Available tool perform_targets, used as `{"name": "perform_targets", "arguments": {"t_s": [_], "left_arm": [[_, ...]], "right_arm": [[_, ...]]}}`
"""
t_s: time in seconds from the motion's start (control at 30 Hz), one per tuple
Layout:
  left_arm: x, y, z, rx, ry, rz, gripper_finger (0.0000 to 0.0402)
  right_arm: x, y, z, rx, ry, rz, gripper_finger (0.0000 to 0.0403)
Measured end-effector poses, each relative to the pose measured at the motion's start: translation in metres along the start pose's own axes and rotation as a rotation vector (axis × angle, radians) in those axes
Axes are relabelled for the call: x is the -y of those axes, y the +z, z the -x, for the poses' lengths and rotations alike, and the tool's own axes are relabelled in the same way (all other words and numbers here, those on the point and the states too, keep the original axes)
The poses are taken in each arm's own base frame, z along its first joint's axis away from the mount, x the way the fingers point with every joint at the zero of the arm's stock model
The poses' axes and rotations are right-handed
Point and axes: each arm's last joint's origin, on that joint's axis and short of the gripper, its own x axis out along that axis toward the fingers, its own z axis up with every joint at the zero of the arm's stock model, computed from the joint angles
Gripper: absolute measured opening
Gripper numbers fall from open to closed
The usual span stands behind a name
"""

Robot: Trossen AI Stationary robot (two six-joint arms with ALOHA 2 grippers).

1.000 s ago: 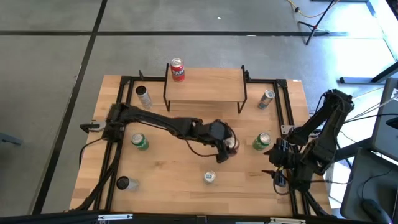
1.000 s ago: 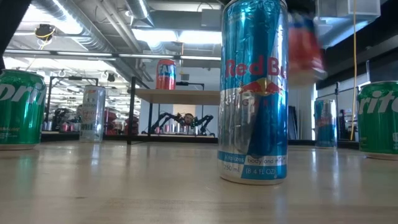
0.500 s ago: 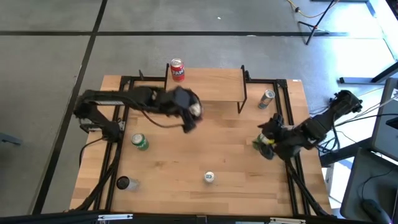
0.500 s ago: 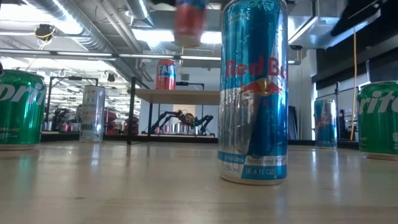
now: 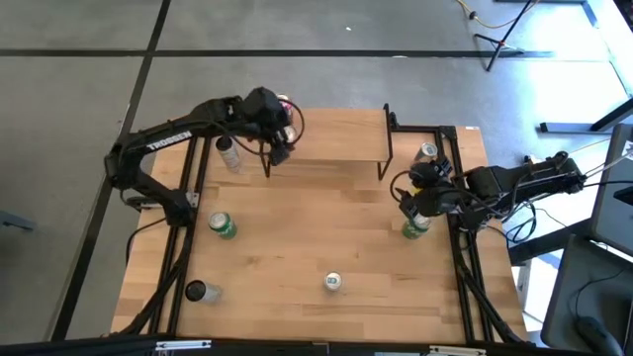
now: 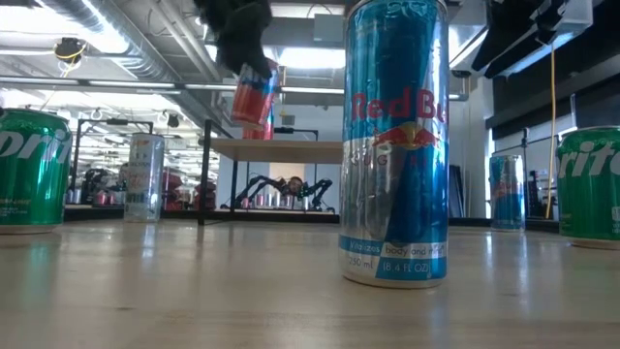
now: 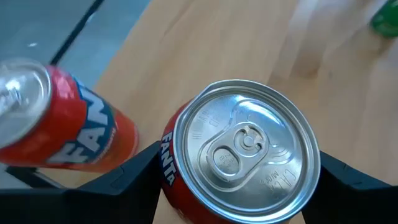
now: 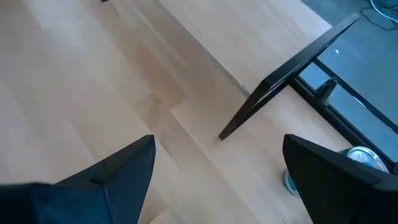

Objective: Place canned beverage on shelf
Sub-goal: Put the red soda can on the shelf aligned with the other red soda can

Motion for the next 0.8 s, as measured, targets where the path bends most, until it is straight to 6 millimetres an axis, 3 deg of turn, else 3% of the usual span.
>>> {"name": "perform_targets", "arguments": {"t_s": [0.13,0.37,0.67,0.8], "left_arm": [[-0.020,-0.017,0.000,0.087,-0.055,0.052,0.0268],[-0.044,-0.037,-0.014,0.088,-0.060,0.114,0.0268],[-0.046,-0.038,-0.018,0.120,-0.084,0.106,0.0269],[-0.045,-0.038,-0.018,0.119,-0.086,0.104,0.0314]], "right_arm": [[0.001,0.001,0.000,0.016,-0.018,-0.001,0.0337],[0.001,0.001,0.000,0.035,-0.039,0.000,0.0337],[0.002,0.001,0.000,0.045,-0.053,0.026,0.0337],[0.001,0.001,0.000,0.041,-0.047,0.026,0.0337]]}}
